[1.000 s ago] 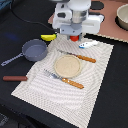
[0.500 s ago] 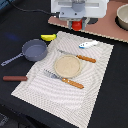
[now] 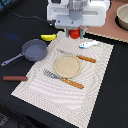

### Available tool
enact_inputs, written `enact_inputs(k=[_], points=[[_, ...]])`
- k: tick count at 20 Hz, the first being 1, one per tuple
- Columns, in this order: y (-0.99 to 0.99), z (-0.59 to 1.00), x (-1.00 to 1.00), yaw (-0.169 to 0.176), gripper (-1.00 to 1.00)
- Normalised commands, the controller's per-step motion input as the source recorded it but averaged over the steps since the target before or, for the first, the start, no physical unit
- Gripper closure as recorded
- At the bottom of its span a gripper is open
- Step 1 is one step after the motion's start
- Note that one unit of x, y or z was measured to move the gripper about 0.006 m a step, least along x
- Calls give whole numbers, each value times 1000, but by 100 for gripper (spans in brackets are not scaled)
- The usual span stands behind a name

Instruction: Interact with the objects in diverse but meaningful ways.

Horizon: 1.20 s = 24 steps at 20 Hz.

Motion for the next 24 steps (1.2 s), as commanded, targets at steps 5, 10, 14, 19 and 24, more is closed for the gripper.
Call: enact_inputs(k=[5,10,14,19,24], points=[[-461,0,442,25,100],[-459,-5,355,13,100],[-441,-79,306,7,100],[-491,-179,243,17,100],[-332,-271,155,13,100]])
